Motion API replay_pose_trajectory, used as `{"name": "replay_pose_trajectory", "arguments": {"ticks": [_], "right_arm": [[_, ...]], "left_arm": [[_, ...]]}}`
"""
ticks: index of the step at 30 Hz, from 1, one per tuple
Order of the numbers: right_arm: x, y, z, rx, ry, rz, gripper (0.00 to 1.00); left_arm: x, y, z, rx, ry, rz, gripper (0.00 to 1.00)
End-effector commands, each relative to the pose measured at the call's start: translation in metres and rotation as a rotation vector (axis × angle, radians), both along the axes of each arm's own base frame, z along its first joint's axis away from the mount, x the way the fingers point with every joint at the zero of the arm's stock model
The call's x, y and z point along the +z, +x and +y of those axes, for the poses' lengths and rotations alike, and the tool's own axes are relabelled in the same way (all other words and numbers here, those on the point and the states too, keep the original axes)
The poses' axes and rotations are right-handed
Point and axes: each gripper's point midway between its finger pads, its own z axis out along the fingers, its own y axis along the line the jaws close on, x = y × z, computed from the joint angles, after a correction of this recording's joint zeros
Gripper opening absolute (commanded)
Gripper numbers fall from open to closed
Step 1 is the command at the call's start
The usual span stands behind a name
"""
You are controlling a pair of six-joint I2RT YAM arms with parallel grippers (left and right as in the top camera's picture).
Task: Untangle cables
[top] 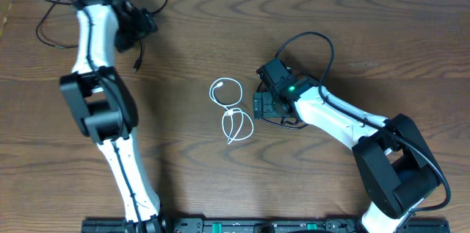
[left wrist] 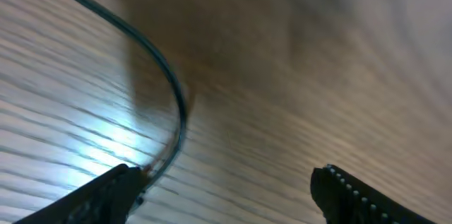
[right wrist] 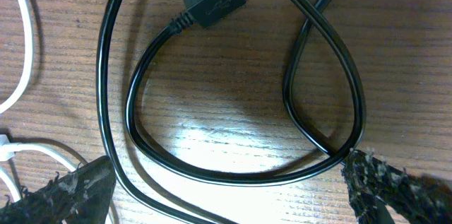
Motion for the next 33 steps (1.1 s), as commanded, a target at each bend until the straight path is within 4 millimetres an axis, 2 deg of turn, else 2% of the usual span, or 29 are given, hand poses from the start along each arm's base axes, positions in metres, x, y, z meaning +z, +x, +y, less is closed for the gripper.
{"name": "replay_pose_trajectory", "arguments": {"ticks": [1, 2, 4, 7, 12, 20, 22, 24, 25, 26, 30, 33], "right_arm": [[-0.005, -0.002, -0.002, 0.009, -0.022, 0.001, 0.99], [-0.005, -0.001, -0.002, 0.009, -0.021, 0.0, 0.99], [-0.005, -0.001, -0.002, 0.009, -0.022, 0.0, 0.99], [-0.005, -0.002, -0.002, 0.009, -0.023, 0.002, 0.99], [-0.005, -0.002, -0.002, 0.009, -0.022, 0.0, 0.99], [-0.005, -0.001, -0.002, 0.009, -0.021, 0.0, 0.99], [-0.005, -0.001, -0.002, 0.009, -0.021, 0.0, 0.99], [-0.005, -0.001, -0.002, 0.009, -0.021, 0.0, 0.99], [-0.005, -0.001, -0.002, 0.009, -0.022, 0.0, 0.99], [-0.005, -0.001, -0.002, 0.009, -0.021, 0.0, 0.99], [-0.005, -0.001, -0.002, 0.009, -0.021, 0.0, 0.99], [-0.005, -0.001, -0.002, 0.009, -0.021, 0.0, 0.99]], "left_arm": [[-0.006, -0.001, 0.002, -0.005, 0.099, 0.027, 0.76], [-0.011, -0.001, 0.0, -0.012, 0.129, 0.039, 0.72], [-0.015, 0.0, 0.001, -0.011, 0.161, 0.047, 0.72], [-0.026, -0.004, 0.015, 0.033, 0.232, 0.081, 0.72], [-0.041, -0.008, 0.025, 0.046, 0.263, 0.113, 0.72], [-0.042, 0.0, 0.024, 0.048, 0.252, 0.08, 0.7], [-0.043, 0.002, 0.024, 0.049, 0.252, 0.076, 0.59], [-0.046, 0.003, 0.024, 0.049, 0.253, 0.075, 0.55], [-0.047, 0.003, 0.024, 0.049, 0.252, 0.077, 0.47], [-0.05, 0.002, 0.024, 0.049, 0.252, 0.081, 0.28], [-0.052, 0.008, 0.025, 0.062, 0.251, 0.06, 0.11], [-0.049, 0.018, 0.026, 0.13, 0.237, 0.017, 0.09]]}}
